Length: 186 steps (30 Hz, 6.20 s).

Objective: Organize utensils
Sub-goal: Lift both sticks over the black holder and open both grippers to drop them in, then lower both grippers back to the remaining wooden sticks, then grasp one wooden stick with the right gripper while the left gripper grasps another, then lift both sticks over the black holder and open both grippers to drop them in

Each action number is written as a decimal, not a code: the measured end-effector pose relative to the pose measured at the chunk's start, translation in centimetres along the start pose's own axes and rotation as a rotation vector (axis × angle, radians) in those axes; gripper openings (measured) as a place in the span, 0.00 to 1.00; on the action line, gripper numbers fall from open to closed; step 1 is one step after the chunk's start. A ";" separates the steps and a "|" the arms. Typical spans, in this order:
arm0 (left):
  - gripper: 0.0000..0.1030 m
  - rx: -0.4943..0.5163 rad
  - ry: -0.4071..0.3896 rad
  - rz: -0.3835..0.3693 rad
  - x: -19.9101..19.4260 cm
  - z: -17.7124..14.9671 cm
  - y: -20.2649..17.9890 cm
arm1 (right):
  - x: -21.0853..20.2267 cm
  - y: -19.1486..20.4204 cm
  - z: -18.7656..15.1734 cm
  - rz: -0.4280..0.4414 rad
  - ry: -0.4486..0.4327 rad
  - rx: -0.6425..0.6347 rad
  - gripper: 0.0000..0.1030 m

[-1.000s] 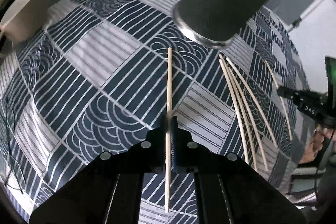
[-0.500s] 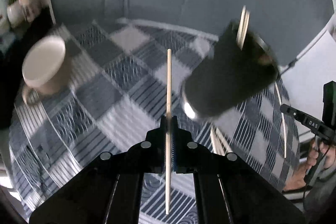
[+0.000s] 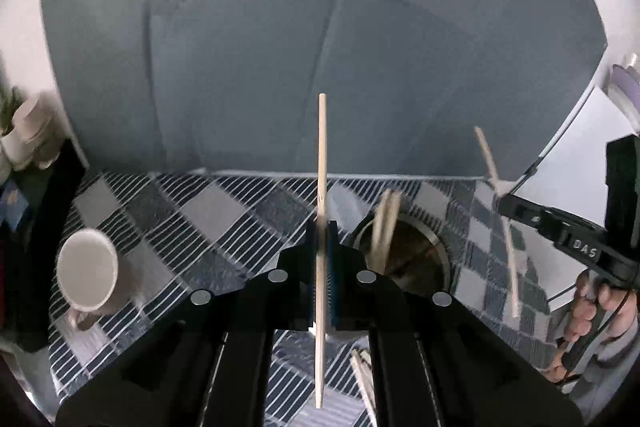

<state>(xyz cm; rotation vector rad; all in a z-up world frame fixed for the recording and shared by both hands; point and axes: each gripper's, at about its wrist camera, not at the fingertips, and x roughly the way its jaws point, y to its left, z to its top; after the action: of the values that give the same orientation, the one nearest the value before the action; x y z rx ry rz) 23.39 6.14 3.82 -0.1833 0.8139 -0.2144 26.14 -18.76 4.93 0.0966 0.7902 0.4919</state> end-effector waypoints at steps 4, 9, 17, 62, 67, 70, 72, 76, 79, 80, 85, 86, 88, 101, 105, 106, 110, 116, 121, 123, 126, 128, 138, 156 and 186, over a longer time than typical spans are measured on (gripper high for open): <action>0.04 0.027 -0.049 -0.029 0.1 1.0 -1.8 | 0.4 1.4 1.7 0.062 -0.046 -0.016 0.05; 0.05 -0.021 -0.175 -0.057 0.6 1.2 -2.1 | 0.8 2.9 2.2 0.132 -0.153 -0.070 0.05; 0.05 0.007 -0.372 -0.089 1.6 -1.1 -3.2 | 3.2 1.9 0.1 0.232 -0.318 -0.073 0.05; 0.93 0.026 -0.328 -0.076 -0.8 -7.0 -2.1 | -1.8 -2.3 -4.6 0.062 -0.357 0.141 0.84; 0.94 0.044 -0.244 -0.074 -0.2 -9.0 -2.2 | -2.3 -2.2 -6.2 0.056 -0.325 0.111 0.84; 0.94 0.078 -0.185 -0.039 0.6 -10.6 -2.6 | -2.2 -2.0 -7.5 0.036 -0.283 0.066 0.84; 0.94 0.085 -0.145 -0.038 1.2 -11.7 -2.7 | -2.0 -2.1 -8.7 0.026 -0.258 0.049 0.84; 0.94 0.074 -0.062 -0.038 2.8 -14.5 -2.4 | -1.3 -2.4 -10.8 0.010 -0.192 0.038 0.84; 0.94 0.063 0.017 -0.021 4.1 -16.7 -2.2 | -0.6 -2.8 -12.4 0.008 -0.147 0.037 0.84; 0.94 0.062 0.036 -0.020 4.4 -17.2 -2.3 | -0.4 -2.9 -12.9 0.006 -0.134 0.036 0.84; 0.94 0.114 0.102 -0.001 5.3 -19.9 -3.1 | 1.0 -3.4 -15.4 -0.007 -0.046 0.046 0.84; 0.94 0.137 0.115 0.005 5.5 -20.4 -3.4 | 1.3 -3.5 -16.0 -0.010 -0.028 0.050 0.84; 0.94 0.166 0.135 0.005 5.8 -21.1 -3.8 | 1.9 -3.6 -16.9 -0.021 -0.001 0.051 0.84; 0.94 0.226 0.257 0.026 8.1 -24.6 -4.8 | 5.0 -3.4 -21.5 -0.089 0.187 0.009 0.84; 0.94 0.287 0.273 0.050 8.4 -24.9 -5.4 | 5.7 -2.8 -22.3 -0.098 0.225 -0.023 0.84; 0.94 0.296 0.276 0.055 8.5 -24.9 -5.4 | 5.9 -2.7 -22.5 -0.099 0.235 -0.030 0.84; 0.95 0.352 0.280 0.104 8.6 -25.3 -5.5 | 6.5 -2.1 -22.9 -0.108 0.258 -0.066 0.84; 0.96 0.332 0.296 0.130 8.6 -25.0 -4.7 | 8.4 -0.8 -23.5 -0.180 0.337 -0.155 0.84; 0.95 0.312 0.322 0.152 8.4 -24.7 -4.0 | 9.2 -0.8 -23.5 -0.231 0.410 -0.167 0.84; 0.89 0.288 0.300 0.166 8.0 -24.6 -3.3 | 9.1 -1.2 -23.2 -0.237 0.427 -0.161 0.76; 0.69 0.251 0.263 0.185 7.2 -24.2 -2.1 | 8.2 -2.2 -22.5 -0.249 0.424 -0.141 0.38; 0.50 0.241 0.263 0.188 7.1 -23.6 -1.5 | 7.8 -3.2 -22.2 -0.266 0.430 -0.128 0.12; 0.05 0.110 0.368 0.186 6.1 -21.2 3.7 | 5.5 -9.8 -21.0 -0.337 0.448 0.103 0.04; 0.05 0.052 -0.092 0.117 -3.8 -2.3 0.8 | -3.3 -4.4 -3.1 -0.028 -0.035 0.037 0.05; 0.05 0.064 -0.424 -0.096 4.8 -6.8 -5.3 | 4.9 -0.8 -6.2 0.275 -0.348 -0.014 0.05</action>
<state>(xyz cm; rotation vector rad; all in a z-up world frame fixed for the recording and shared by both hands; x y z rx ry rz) 20.95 -0.74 -2.84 -0.1994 0.3766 -0.2804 25.04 -17.79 -2.91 0.2730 0.4331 0.7185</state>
